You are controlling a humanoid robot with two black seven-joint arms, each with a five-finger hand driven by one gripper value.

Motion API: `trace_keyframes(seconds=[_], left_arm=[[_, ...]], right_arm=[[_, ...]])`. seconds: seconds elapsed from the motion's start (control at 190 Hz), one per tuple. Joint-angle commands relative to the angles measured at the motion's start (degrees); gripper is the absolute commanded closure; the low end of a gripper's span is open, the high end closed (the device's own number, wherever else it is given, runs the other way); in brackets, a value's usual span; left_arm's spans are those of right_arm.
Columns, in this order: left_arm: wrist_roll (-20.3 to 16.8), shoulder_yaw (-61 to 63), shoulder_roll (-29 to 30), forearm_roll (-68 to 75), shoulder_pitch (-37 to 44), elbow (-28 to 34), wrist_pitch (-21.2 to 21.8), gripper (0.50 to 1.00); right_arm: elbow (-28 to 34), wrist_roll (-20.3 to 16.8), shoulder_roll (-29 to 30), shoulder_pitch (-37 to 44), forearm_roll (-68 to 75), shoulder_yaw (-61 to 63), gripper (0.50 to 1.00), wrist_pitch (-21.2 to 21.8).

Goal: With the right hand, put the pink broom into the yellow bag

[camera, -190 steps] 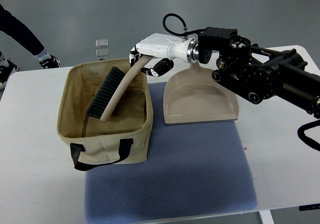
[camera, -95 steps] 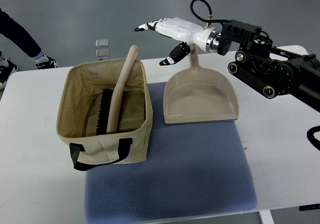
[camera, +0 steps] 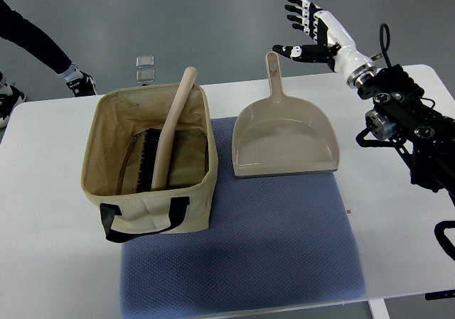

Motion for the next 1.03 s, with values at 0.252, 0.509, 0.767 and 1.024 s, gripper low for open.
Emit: trace_keyframes(seconds=[0.252, 0.509, 0.767, 1.024], left_arm=[[0.0, 0.0, 0.0, 0.0, 0.1, 0.0, 0.0, 0.5], [0.0, 0.0, 0.0, 0.0, 0.0, 0.0, 0.0, 0.5], [0.0, 0.0, 0.0, 0.0, 0.0, 0.0, 0.0, 0.5], [0.0, 0.0, 0.0, 0.0, 0.0, 0.0, 0.0, 0.5]], right_arm=[[-2.6, -0.4, -1.0, -4.9, 24.9, 0.4, 0.572, 10.7], [-2.6, -0.2, 0.3, -6.2, 28.7, 6.9, 0.572, 15.3], [-2.7, -0.1, 1.7, -7.0, 28.7, 7.6, 0.57, 14.7], [-2.9, 0.6, 1.7, -7.3, 28.7, 7.3, 0.57, 13.2]])
